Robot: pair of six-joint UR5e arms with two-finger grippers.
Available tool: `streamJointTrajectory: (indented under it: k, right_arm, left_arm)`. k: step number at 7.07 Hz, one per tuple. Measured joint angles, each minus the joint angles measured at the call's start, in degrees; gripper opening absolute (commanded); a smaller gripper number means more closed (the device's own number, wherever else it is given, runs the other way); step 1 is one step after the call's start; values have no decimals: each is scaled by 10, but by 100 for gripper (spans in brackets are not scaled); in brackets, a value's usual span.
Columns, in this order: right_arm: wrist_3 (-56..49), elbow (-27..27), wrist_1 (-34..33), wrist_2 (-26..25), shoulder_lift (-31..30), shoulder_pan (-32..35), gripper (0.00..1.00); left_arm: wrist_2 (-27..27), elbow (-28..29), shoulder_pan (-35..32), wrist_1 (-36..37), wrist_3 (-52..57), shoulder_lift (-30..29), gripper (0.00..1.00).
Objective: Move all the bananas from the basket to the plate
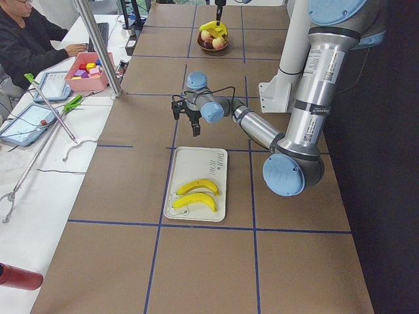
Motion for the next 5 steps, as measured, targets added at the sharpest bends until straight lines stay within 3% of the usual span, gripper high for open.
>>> streamJointTrajectory:
  k: [2, 5]
  right_arm:
    - [4, 16, -2, 67, 45, 43, 0]
    - [125, -17, 4, 84, 218, -13, 0]
  left_arm:
    - [-1, -4, 0, 0, -1, -3, 99]
    - [-6, -9, 4, -25, -89, -50, 99]
